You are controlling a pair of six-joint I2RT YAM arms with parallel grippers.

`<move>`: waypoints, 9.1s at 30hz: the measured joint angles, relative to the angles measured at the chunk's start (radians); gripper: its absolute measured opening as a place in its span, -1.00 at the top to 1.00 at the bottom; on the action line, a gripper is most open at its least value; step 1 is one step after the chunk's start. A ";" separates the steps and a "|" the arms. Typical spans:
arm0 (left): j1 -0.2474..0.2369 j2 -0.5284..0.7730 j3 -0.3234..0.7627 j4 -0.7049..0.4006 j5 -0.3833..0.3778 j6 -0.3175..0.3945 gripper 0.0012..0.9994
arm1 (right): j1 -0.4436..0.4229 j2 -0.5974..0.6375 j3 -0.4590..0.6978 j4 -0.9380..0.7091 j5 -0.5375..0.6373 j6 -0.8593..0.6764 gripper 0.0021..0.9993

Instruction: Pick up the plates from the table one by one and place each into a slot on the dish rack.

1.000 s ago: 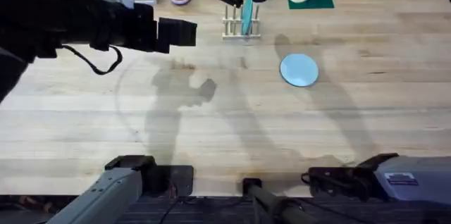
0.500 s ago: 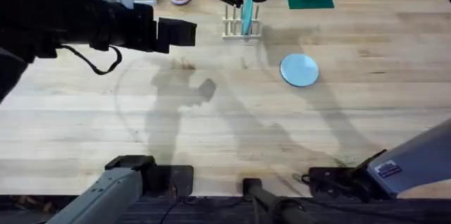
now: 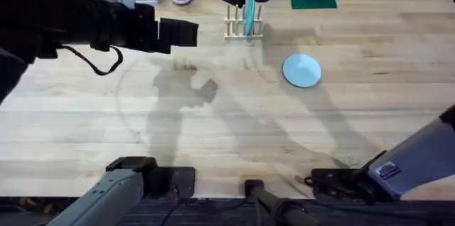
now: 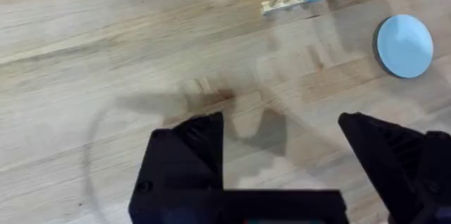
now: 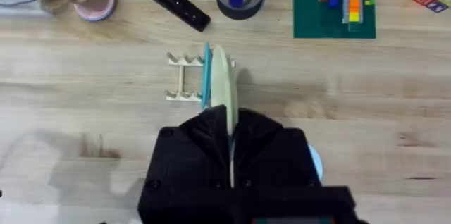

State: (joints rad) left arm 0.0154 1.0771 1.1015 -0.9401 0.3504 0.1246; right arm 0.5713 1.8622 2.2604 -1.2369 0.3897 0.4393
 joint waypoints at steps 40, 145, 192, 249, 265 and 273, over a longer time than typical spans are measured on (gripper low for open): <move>0.000 0.000 0.000 0.000 0.000 0.000 -0.99 | 0.061 0.206 0.003 0.064 0.013 0.059 0.94; 0.000 0.000 0.000 -0.002 0.000 0.000 -0.99 | 0.016 0.383 0.580 -0.380 -0.105 0.007 -0.98; 0.000 0.000 0.001 -0.030 0.026 0.000 -0.99 | -0.422 -0.580 -0.731 -0.224 -0.377 -0.132 -0.99; -0.666 0.578 0.003 0.709 0.237 -0.767 0.92 | -0.607 -0.597 -0.737 -0.215 -0.462 -0.284 -0.99; -0.666 0.637 -0.103 1.029 0.256 -0.881 0.92 | -0.607 -0.597 -0.737 -0.215 -0.462 -0.284 -0.99; -0.666 0.641 -0.155 1.067 0.260 -0.914 0.92 | -0.607 -0.597 -0.737 -0.215 -0.462 -0.284 -0.99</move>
State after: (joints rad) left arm -0.6502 1.7177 0.9466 0.1273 0.6102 -0.7898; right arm -0.0360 1.2652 1.5238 -1.4517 -0.0723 0.1555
